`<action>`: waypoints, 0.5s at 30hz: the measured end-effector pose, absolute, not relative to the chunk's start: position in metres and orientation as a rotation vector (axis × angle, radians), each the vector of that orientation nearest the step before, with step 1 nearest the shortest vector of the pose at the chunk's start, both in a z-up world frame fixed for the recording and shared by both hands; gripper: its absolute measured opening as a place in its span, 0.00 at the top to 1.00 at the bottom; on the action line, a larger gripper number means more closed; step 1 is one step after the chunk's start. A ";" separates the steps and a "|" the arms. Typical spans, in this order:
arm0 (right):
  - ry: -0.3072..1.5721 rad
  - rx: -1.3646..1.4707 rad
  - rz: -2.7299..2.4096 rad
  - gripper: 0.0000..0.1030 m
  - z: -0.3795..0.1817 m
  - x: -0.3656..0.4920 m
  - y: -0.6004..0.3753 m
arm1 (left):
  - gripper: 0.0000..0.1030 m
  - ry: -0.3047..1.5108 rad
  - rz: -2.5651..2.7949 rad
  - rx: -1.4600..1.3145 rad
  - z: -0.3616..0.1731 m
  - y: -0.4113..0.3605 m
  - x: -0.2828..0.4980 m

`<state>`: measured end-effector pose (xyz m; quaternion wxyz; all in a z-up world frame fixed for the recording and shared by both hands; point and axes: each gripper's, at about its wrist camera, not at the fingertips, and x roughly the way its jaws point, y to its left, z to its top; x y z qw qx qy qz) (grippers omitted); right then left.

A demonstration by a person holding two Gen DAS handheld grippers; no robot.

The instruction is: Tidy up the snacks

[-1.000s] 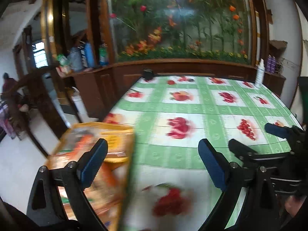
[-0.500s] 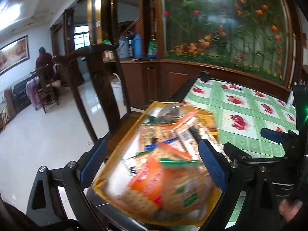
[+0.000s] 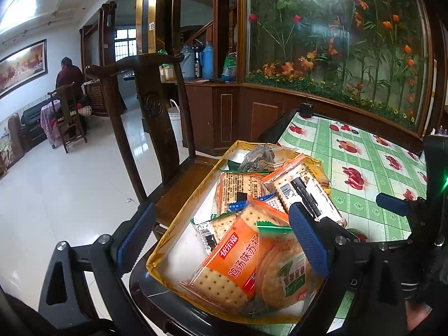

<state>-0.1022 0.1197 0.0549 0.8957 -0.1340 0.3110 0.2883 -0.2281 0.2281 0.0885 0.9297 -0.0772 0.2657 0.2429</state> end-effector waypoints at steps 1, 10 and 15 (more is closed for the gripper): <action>0.642 -0.278 0.599 0.01 0.055 -0.102 0.120 | 0.08 0.543 0.498 -0.161 0.088 0.229 -0.226; 0.654 -0.292 0.619 0.01 0.052 -0.104 0.128 | 0.08 0.532 0.518 -0.135 0.084 0.229 -0.225; 0.652 -0.288 0.620 0.01 0.052 -0.104 0.129 | 0.08 0.525 0.518 -0.128 0.085 0.228 -0.225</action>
